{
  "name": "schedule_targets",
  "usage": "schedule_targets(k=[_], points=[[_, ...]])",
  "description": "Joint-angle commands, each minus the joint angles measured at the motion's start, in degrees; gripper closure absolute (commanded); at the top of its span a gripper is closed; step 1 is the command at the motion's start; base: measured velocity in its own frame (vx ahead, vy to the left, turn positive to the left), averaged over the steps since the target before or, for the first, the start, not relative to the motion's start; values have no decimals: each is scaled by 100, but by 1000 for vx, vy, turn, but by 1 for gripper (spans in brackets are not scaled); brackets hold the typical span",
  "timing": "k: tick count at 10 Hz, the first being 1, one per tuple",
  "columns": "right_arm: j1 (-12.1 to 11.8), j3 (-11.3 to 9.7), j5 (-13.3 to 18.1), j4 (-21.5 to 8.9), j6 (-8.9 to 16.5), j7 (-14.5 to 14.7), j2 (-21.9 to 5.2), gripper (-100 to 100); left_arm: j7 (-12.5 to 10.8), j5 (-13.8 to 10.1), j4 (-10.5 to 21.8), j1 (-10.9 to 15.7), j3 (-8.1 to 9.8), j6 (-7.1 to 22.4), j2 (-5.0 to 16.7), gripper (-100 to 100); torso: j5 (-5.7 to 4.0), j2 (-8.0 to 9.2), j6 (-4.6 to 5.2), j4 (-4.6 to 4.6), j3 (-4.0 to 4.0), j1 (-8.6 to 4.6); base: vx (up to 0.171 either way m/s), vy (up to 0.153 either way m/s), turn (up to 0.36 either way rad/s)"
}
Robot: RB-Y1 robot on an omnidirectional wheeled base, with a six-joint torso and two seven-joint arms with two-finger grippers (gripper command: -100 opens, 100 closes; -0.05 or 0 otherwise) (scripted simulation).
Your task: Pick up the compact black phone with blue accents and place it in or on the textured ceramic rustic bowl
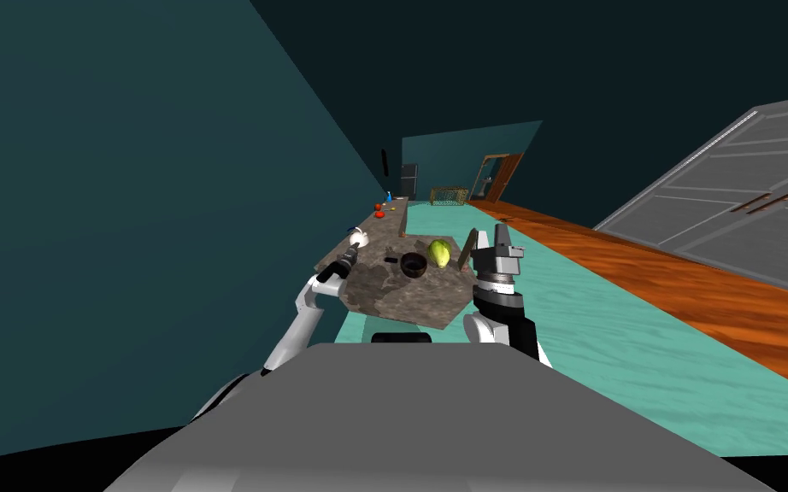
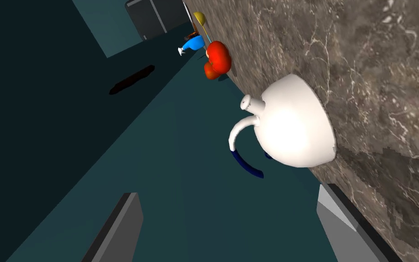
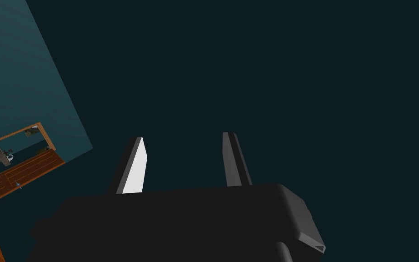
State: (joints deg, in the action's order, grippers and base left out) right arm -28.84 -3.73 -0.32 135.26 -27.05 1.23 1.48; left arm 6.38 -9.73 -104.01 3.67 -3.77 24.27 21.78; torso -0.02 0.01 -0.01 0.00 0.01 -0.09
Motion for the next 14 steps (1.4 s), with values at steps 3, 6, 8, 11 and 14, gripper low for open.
schedule_targets(k=[3, 6, 8, 11, 14], points=[[0, 0, 0, 0, 0, 0, 0, 0, 4, -81, 294, 277, 37, 468, 88, -100, -1, -2, 0, 0, -1, -2, -2, -26, -20], [0, 0, 0, 0, 0, 0, 0, 0, 9, -144, 575, 532, 76, 865, 154, -100, -1, -2, 0, -1, -1, -5, -1, -29, -23], [0, 0, 0, 0, 0, 0, 0, 0, 11, -207, 864, 787, 119, 1216, 215, -100, -1, -4, 1, -1, -2, -4, 1, -36, -42], [0, 0, 0, 0, 0, 0, 0, 0, 12, -267, 1160, 1042, 166, 1639, 273, -100, -1, -6, 2, -1, -3, -5, 6, -32, -33], [0, 0, 0, 0, 0, 0, 0, 0, 11, -326, 1461, 1294, 216, 2054, 326, -100, -1, -3, 2, 0, -2, -6, 2, -32, -28]])
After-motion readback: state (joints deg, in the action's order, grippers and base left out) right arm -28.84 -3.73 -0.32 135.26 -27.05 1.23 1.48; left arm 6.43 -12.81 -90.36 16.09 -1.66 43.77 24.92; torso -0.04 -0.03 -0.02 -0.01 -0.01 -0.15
